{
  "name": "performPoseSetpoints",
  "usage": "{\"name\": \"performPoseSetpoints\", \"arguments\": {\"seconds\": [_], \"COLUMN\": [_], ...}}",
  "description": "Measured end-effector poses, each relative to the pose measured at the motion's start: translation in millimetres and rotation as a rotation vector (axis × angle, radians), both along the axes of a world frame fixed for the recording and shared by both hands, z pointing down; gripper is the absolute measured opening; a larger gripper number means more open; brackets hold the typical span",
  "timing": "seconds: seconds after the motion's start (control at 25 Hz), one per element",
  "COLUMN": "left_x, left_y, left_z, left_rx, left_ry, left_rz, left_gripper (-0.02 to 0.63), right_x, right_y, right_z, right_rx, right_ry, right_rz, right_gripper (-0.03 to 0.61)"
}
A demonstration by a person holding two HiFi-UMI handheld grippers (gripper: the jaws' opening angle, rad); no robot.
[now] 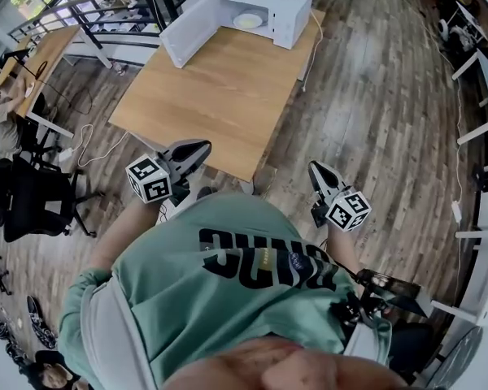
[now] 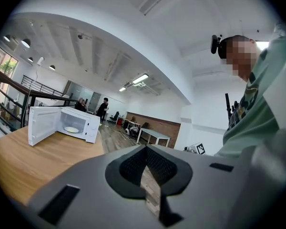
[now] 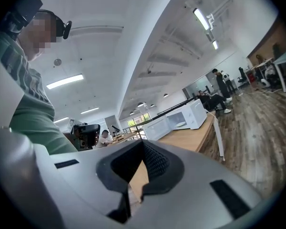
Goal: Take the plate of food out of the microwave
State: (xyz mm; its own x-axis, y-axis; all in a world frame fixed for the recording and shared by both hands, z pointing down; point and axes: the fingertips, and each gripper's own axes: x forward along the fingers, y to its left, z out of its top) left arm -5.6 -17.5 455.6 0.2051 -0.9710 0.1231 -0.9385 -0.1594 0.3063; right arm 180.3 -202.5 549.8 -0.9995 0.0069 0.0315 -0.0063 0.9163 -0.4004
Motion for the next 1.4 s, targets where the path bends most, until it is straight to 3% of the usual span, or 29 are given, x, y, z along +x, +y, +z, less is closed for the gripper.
{"name": "performPoseSetpoints", "arguments": {"seconds": [0.16, 0.4, 0.52, 0.72, 0.92, 1.24, 1.4], "left_x": [-17, -83, -140, -239, -303, -310, -286], "left_y": [-22, -48, -53, -57, -72, -137, -173], "left_z": [4, 12, 22, 16, 29, 51, 66], "left_rx": [0.016, 0.080, 0.101, 0.133, 0.135, 0.171, 0.121], "left_ry": [0.014, 0.065, 0.104, 0.134, 0.168, 0.190, 0.224], "left_rz": [0.065, 0.177, 0.214, 0.262, 0.277, 0.173, 0.097], "left_gripper": [0.002, 0.002, 0.002, 0.002, 0.002, 0.002, 0.002], "right_x": [0, -44, -96, -194, -259, -250, -243], "right_y": [-16, -19, -21, -8, -15, -79, -120], "right_z": [3, 1, -8, -29, -57, -53, -34], "right_rx": [0.001, 0.057, 0.053, 0.068, 0.122, 0.196, 0.253], "right_ry": [0.023, 0.085, 0.104, 0.162, 0.221, 0.296, 0.328], "right_rz": [0.075, 0.175, 0.234, 0.241, 0.226, 0.115, -0.004], "right_gripper": [0.006, 0.006, 0.006, 0.006, 0.006, 0.006, 0.006]}}
